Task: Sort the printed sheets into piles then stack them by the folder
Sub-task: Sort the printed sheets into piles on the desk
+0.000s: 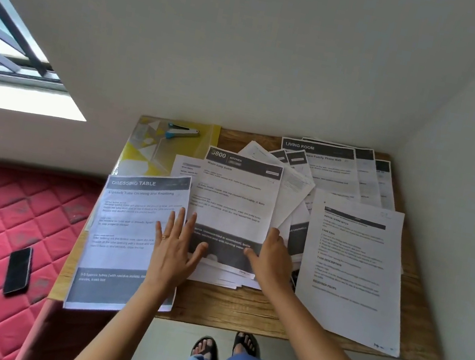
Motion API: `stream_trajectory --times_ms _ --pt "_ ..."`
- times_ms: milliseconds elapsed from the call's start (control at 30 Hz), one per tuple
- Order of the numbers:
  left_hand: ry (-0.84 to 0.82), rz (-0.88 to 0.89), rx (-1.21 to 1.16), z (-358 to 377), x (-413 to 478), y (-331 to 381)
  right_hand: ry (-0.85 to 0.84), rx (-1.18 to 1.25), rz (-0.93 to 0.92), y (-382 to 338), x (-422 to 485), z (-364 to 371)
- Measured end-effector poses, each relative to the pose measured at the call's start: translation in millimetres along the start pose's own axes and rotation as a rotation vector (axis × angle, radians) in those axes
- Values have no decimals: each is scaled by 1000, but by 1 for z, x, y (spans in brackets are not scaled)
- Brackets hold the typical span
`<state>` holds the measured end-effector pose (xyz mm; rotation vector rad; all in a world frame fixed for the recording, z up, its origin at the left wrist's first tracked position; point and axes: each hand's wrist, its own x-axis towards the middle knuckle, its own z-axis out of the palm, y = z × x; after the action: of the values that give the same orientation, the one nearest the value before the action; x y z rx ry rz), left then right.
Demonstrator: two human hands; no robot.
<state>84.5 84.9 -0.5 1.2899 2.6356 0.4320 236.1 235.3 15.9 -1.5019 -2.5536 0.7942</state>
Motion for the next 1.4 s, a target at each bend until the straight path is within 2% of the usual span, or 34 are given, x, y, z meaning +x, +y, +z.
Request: stream_trajectory --times_ms 133,267,433,600,733,833,900,967,1000,1067,1167,1300,1333,1400 --pt "-114 -27 21 -3 -3 -22 8 163 67 -5 -2 4" --pt "-157 -21 -10 -4 -6 -37 61 311 70 -5 -5 7" --pt "-167 17 -35 -5 -5 -46 128 481 129 1 -15 -11" --pt "-99 52 -102 -14 -3 -42 114 555 170 19 -45 -31" --pt "-73 113 -151 -15 1 -23 97 490 178 37 -70 -33" --pt "-102 181 -142 -10 4 -7 38 338 129 46 -83 -25" --pt "-131 233 -87 -5 6 3 65 48 103 45 -87 -21" --pt "-152 277 -13 1 9 11 201 -215 69 38 -80 -21" --pt "-158 293 15 3 10 15 254 -240 26 32 -73 -23" --pt "-166 308 47 6 15 20 194 -246 -123 20 -53 -26" --pt "-166 332 110 8 23 23 -77 -315 -236 14 -23 -17" --pt "-153 395 140 13 37 27 -350 -289 -178 17 -6 -8" --pt "-150 408 134 14 43 28 -340 -261 -184 16 -2 -12" --pt "-140 431 123 17 54 32 -158 -117 -223 11 13 -26"
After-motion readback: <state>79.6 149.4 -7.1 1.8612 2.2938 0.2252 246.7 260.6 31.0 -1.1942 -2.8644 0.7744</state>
